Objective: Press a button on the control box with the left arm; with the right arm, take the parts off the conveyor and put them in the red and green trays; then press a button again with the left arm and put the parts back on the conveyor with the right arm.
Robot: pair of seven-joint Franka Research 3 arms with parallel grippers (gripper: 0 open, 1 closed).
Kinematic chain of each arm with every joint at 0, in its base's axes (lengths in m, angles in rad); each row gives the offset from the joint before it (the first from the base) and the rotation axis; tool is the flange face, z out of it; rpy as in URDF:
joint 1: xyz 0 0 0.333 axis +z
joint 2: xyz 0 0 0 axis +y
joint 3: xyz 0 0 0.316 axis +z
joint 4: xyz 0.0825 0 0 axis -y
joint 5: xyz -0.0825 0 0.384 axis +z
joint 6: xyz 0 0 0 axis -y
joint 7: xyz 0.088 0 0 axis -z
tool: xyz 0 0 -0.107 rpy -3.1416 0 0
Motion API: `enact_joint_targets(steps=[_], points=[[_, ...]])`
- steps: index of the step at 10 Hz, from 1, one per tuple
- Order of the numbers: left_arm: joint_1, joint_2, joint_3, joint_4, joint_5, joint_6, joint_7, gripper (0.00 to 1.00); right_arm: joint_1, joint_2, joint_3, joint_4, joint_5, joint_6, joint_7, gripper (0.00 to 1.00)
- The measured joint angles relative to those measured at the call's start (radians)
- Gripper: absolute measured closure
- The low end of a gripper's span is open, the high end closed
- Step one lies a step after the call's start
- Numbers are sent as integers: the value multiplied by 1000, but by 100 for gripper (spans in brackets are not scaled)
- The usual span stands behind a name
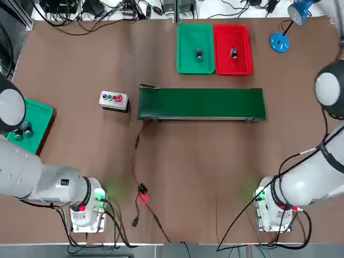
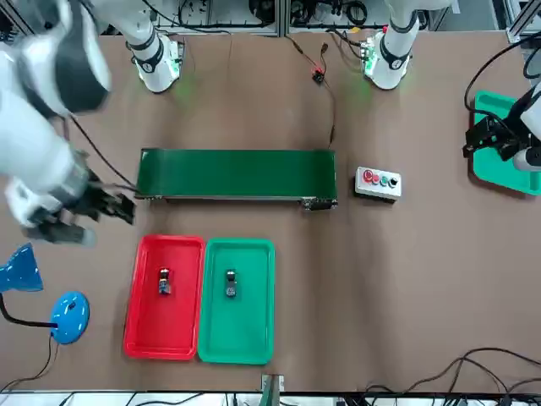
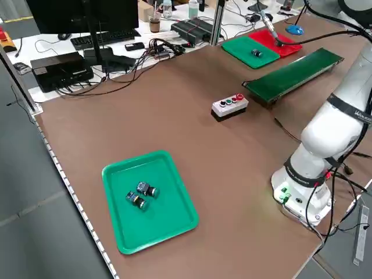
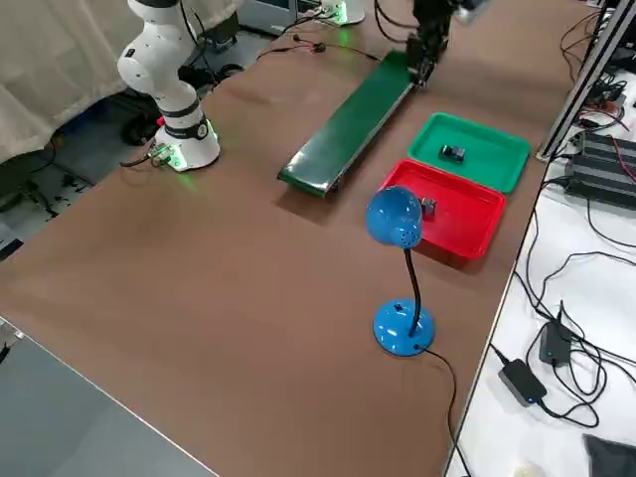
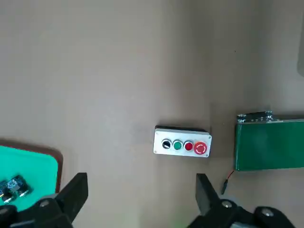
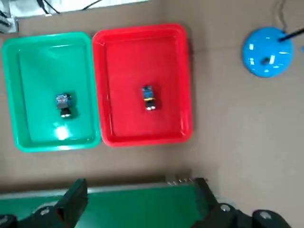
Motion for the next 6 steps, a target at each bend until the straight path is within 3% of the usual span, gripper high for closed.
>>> enact_joint_targets(steps=[3,6], points=[[0,0,-1,0,0,0,0,0,-65,-141,0,-4,9,-106,-60,0],[0,0,-1,0,0,0,0,0,-148,-192,-1,-11,40,-163,-190,0]])
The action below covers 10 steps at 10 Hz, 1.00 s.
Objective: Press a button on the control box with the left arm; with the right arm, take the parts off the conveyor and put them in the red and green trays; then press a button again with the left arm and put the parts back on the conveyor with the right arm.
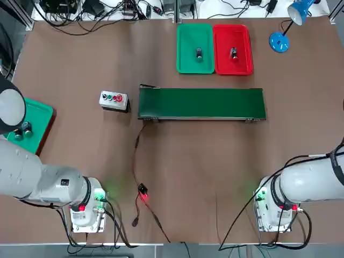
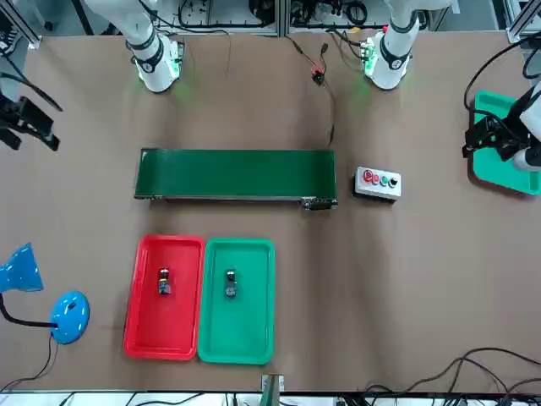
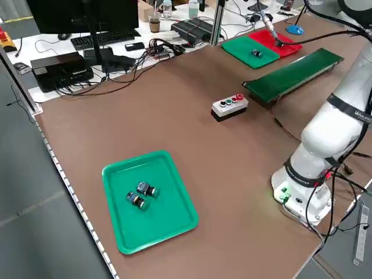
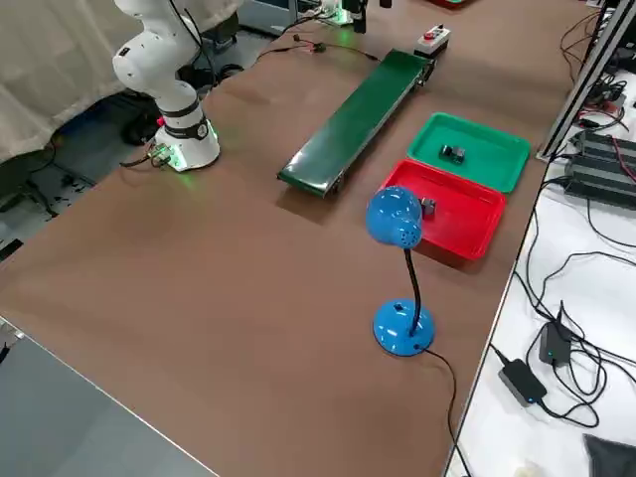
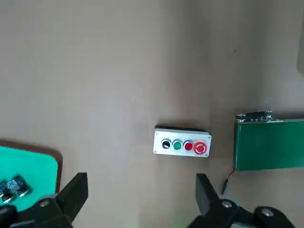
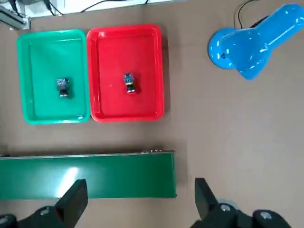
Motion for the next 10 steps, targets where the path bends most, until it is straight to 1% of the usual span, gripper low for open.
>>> enact_joint_targets(steps=[8,9,10], points=[[0,0,0,2,0,1,-1,0,-59,-11,0,-15,1,15,-62,0],[1,0,-8,2,0,0,-2,0,-61,-11,0,-16,2,17,-63,0],[1,0,-25,2,0,-8,-10,3,-61,-11,1,-16,2,17,-64,0]])
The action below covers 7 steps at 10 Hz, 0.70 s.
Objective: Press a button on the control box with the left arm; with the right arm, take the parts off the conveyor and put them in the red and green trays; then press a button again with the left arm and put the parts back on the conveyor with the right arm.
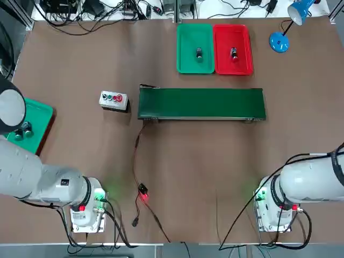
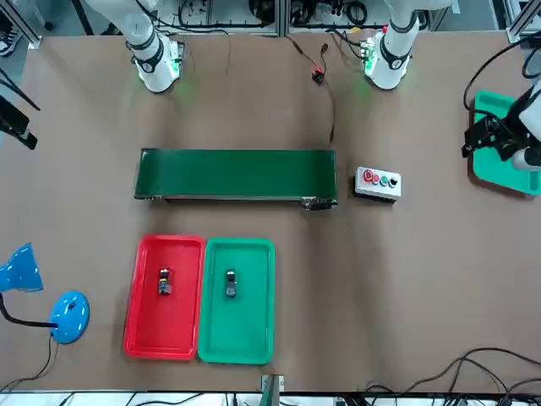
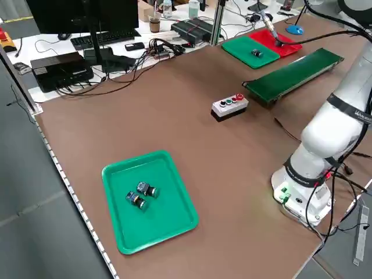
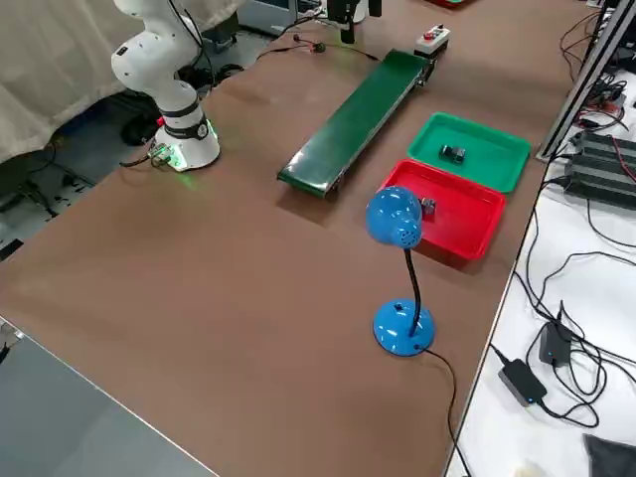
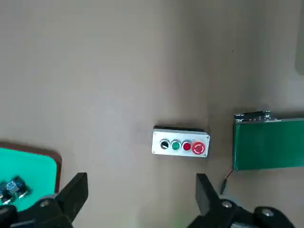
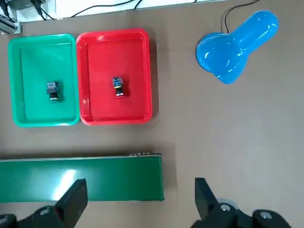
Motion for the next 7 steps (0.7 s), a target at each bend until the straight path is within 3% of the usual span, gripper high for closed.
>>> enact_joint_targets(steps=[2,3,4,7], points=[[0,-9,-56,-42,0,-45,-38,17,0,0,2,0,0,1,0,0],[0,-26,-76,-104,0,-25,-49,32,0,0,3,0,0,1,0,0],[0,-63,-80,-203,0,64,-50,50,0,0,3,0,0,1,0,0],[1,-229,-82,-609,0,400,-50,94,0,0,3,-1,0,1,0,0]])
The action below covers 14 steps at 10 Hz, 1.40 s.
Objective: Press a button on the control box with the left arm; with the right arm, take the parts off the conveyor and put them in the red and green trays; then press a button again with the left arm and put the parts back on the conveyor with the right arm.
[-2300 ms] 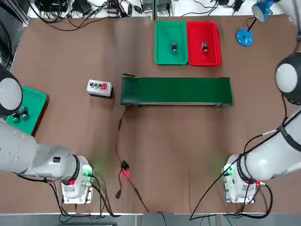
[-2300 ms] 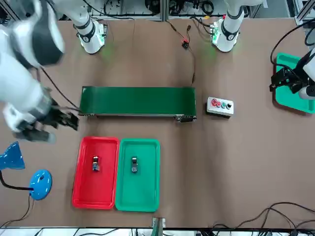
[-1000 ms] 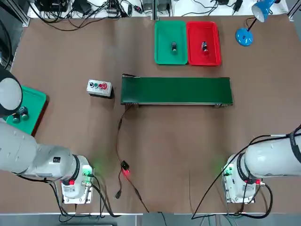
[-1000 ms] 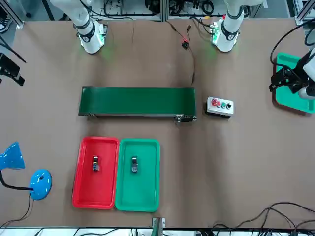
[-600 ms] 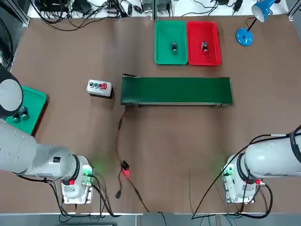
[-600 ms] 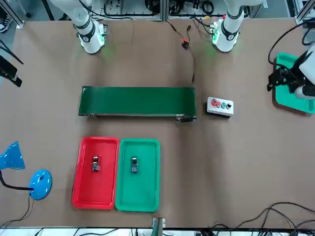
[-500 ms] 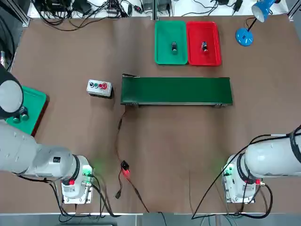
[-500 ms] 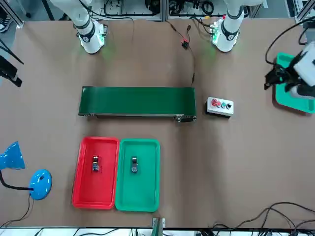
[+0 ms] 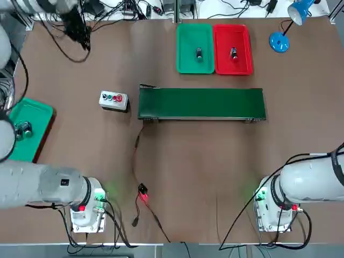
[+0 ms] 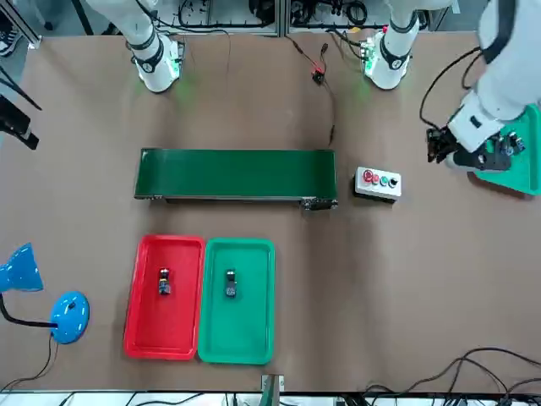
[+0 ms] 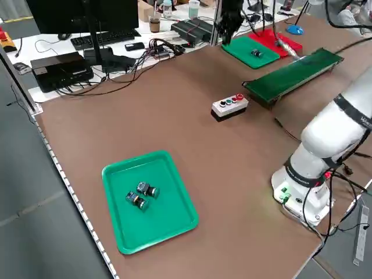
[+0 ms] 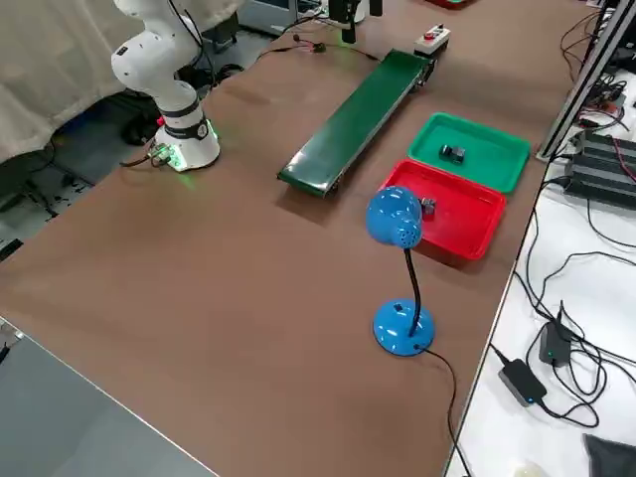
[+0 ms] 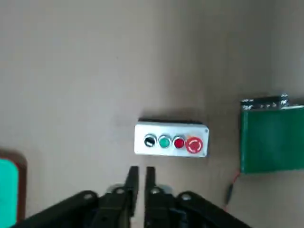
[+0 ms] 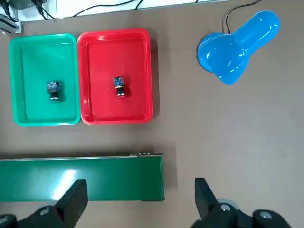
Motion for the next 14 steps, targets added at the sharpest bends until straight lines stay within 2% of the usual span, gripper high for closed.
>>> enact_joint_targets(steps=[1,2,4,8,14], points=[[0,-26,-4,-90,0,67,0,99,0,0,0,-1,0,0,0,0],[-1,-30,-9,-162,0,152,2,99,0,0,0,-1,0,0,0,0],[-1,8,-17,-262,0,306,8,99,0,0,0,-4,0,0,0,0],[-1,190,-70,-276,0,450,10,99,0,0,0,-5,0,0,-1,0],[0,247,-71,-300,0,458,10,99,0,0,1,-5,0,0,-1,0]])
